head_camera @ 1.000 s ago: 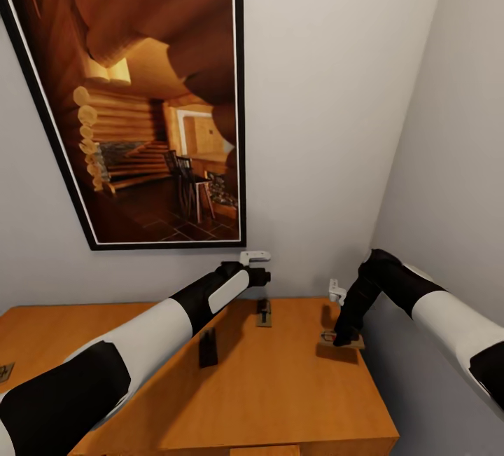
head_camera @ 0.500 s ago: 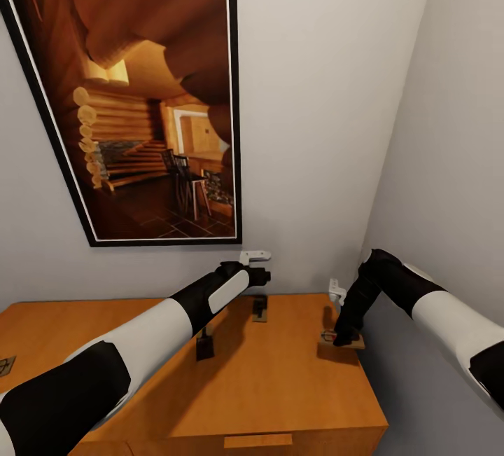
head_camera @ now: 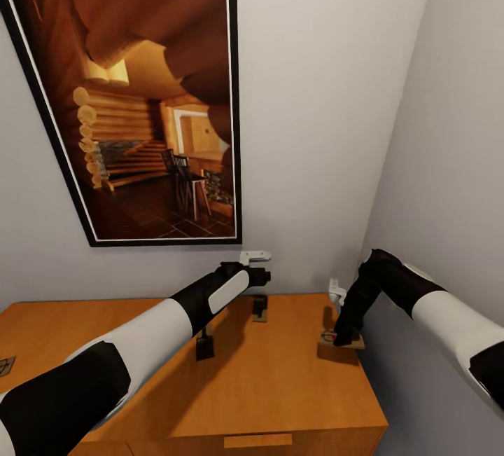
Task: Take the four mousetraps from the cabinet in the bathroom and place them on the bathroom floor. Make sure all four end up on the same floor surface, and ensure that at least two of them are either under or directly next to the same bathroom sink.
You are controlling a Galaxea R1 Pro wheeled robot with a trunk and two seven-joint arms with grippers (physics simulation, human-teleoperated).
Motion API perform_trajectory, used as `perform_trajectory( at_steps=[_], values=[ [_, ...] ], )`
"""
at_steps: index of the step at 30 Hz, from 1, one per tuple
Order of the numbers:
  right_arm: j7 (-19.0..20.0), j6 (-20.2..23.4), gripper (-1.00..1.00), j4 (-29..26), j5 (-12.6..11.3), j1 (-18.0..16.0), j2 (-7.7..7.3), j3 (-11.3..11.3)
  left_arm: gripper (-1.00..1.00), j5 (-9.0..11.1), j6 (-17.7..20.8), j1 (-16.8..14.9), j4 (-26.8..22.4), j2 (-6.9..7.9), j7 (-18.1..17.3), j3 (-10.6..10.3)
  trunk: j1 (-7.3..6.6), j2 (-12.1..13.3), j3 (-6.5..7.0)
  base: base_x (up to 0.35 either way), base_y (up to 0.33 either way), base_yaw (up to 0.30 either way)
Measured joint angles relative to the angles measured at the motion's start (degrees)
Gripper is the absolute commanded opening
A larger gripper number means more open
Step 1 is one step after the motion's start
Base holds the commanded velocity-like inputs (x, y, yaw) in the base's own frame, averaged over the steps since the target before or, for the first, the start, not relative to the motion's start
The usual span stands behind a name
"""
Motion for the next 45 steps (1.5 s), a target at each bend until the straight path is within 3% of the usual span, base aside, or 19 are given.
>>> perform_trajectory(
  at_steps=[14,20,38,45],
  values=[
    [0.0,0.0,-1.00,0.0,0.0,0.0,0.08,0.1,1.00,-0.1,0.0,0.0,0.2,0.00,0.1,-0.5,0.00,0.0,0.00,0.000,0.000,0.000],
    [0.0,0.0,-1.00,0.0,0.0,0.0,0.08,0.0,1.00,-0.1,0.0,0.0,0.2,0.00,0.1,-1.6,1.31,-2.4,-1.08,0.000,0.000,0.000],
    [0.0,0.0,-1.00,0.0,0.0,0.0,0.05,0.0,1.00,0.0,0.0,0.0,0.6,0.00,0.1,-1.8,5.27,-9.6,-4.32,0.000,0.000,0.000],
    [0.0,0.0,-1.00,0.0,0.0,0.0,0.03,0.0,1.00,0.2,0.3,0.1,0.8,0.00,0.1,-1.8,5.28,-9.6,-4.32,0.000,0.000,0.000]
  ],
)
